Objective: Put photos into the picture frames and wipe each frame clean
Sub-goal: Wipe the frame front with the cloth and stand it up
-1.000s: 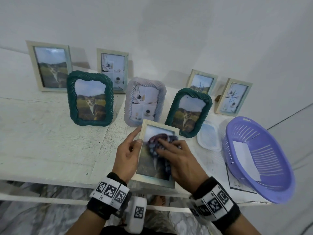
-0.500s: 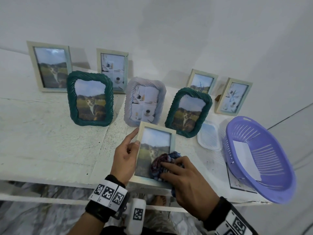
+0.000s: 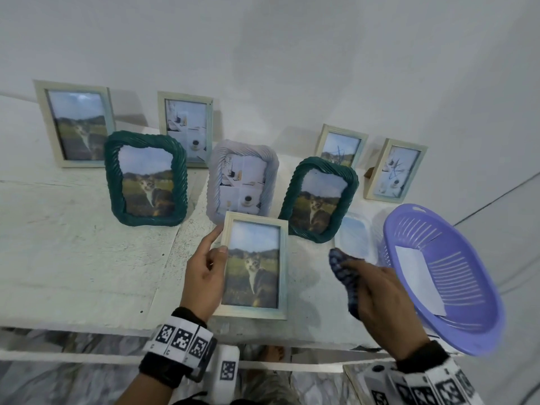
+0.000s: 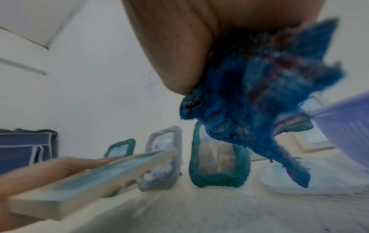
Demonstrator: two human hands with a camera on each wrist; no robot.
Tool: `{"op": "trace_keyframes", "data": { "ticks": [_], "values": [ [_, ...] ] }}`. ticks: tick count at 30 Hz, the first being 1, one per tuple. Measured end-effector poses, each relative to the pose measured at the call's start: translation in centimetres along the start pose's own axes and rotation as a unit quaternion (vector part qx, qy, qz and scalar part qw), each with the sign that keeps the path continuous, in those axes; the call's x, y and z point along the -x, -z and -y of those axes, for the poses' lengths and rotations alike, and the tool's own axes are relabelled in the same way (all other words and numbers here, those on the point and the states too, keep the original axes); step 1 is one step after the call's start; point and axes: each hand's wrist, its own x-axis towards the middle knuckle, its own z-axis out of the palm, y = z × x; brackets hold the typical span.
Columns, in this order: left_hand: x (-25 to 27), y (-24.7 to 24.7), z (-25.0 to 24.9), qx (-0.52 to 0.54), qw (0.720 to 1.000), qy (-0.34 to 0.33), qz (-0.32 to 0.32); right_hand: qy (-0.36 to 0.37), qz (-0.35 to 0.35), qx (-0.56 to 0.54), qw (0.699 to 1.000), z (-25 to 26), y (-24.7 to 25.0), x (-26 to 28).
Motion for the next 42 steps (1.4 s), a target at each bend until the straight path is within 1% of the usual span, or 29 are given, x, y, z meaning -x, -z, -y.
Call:
{"op": "trace_keyframes", "data": {
  "ticks": [2, 4, 6, 8, 10, 13, 14, 16, 19, 20, 23, 26, 27, 29, 30, 31, 32, 33, 34, 35, 36, 37, 38, 39, 40, 41, 42],
  "values": [
    [0.0, 0.0, -0.1, -0.002, 1.000, 0.002, -0.001, -0.022, -0.030, 0.007, 0.999, -0.7, -0.1, -1.2],
    [0.0, -0.1, 0.0, -0.002, 1.000, 0.007, 0.002, -0.025, -0.077, 0.049, 0.996, -1.1, -0.2, -2.8],
    [0.2, -0.3, -0.1, -0.006, 1.000, -0.003, 0.008, -0.057, -0.085, 0.096, 0.990, -2.1, -1.1, -4.6],
    [0.3, -0.5, -0.1, -0.008, 1.000, -0.014, 0.013, -0.099, -0.044, 0.166, 0.980, -3.3, -2.2, -6.5],
    [0.2, -0.5, -0.1, -0.011, 1.000, -0.018, 0.015, -0.119, 0.004, 0.231, 0.966, -4.4, -3.3, -8.3],
    [0.2, -0.5, 0.0, -0.012, 1.000, -0.018, 0.018, -0.158, 0.089, 0.291, 0.939, -6.1, -4.9, -10.5],
    [0.2, -0.4, 0.1, -0.014, 1.000, -0.019, 0.017, -0.179, 0.107, 0.288, 0.935, -6.7, -5.4, -11.0],
    [0.2, -0.2, 0.3, -0.016, 1.000, -0.022, 0.013, -0.209, 0.141, 0.248, 0.935, -7.4, -6.1, -11.5],
    [0.1, -0.2, 0.6, -0.015, 1.000, -0.021, 0.014, -0.229, 0.199, 0.185, 0.935, -7.5, -6.7, -11.0],
    [0.1, -0.2, 0.6, -0.014, 1.000, -0.019, 0.015, -0.226, 0.205, 0.168, 0.937, -7.5, -6.7, -10.7],
    [0.0, -0.3, 0.7, -0.011, 1.000, -0.021, 0.015, -0.214, 0.194, 0.134, 0.948, -7.8, -6.5, -9.9],
    [-0.1, -0.7, 0.7, -0.008, 1.000, -0.023, 0.016, -0.198, 0.190, 0.135, 0.952, -7.4, -5.8, -8.7],
    [-0.1, -0.9, 0.8, -0.006, 1.000, -0.024, 0.015, -0.186, 0.172, 0.146, 0.956, -6.8, -5.5, -8.1],
    [-0.2, -1.1, 0.7, 0.002, 1.000, -0.022, 0.012, -0.141, 0.092, 0.138, 0.976, -5.0, -4.8, -6.6],
    [-0.3, -1.2, 0.6, 0.005, 1.000, -0.021, 0.011, -0.117, 0.044, 0.100, 0.987, -3.9, -4.5, -5.8],
    [-0.4, -1.3, 0.5, 0.009, 1.000, -0.020, 0.015, -0.110, 0.009, 0.033, 0.993, -2.8, -4.2, -5.0],
    [-0.5, -1.4, 0.4, 0.017, 1.000, -0.016, 0.017, -0.128, 0.004, -0.060, 0.990, -1.6, -4.0, -4.4],
    [-0.6, -1.5, 0.4, 0.029, 0.999, -0.014, 0.021, -0.167, 0.026, -0.177, 0.970, -0.4, -4.0, -3.8],
    [-0.7, -1.7, 0.5, 0.039, 0.999, -0.011, 0.025, -0.210, 0.055, -0.311, 0.925, 0.8, -4.1, -3.3],
    [-0.7, -1.8, 0.6, 0.045, 0.998, -0.010, 0.030, -0.254, 0.080, -0.436, 0.860, 2.0, -4.3, -2.8],
    [-0.7, -1.9, 0.7, 0.049, 0.998, -0.009, 0.037, -0.289, 0.100, -0.528, 0.792, 3.0, -4.5, -2.3],
    [-0.6, -2.1, 0.6, 0.056, 0.997, -0.006, 0.045, -0.312, 0.112, -0.587, 0.739, 3.8, -4.9, -2.0],
    [-0.5, -2.2, 0.5, 0.060, 0.997, -0.001, 0.051, -0.325, 0.114, -0.629, 0.697, 4.4, -5.3, -1.6],
    [-0.4, -2.4, 0.3, 0.062, 0.996, 0.005, 0.057, -0.329, 0.108, -0.661, 0.666, 4.8, -5.7, -1.3],
    [-0.2, -2.5, 0.1, 0.062, 0.996, 0.009, 0.063, -0.328, 0.096, -0.684, 0.644, 5.1, -6.1, -1.0],
    [-0.1, -2.7, -0.1, 0.066, 0.995, 0.016, 0.072, -0.325, 0.081, -0.698, 0.634, 5.3, -6.4, -0.8],
    [0.1, -2.9, -0.3, 0.079, 0.993, 0.029, 0.083, -0.319, 0.069, -0.703, 0.632, 5.4, -6.5, -0.7]
  ]
}}
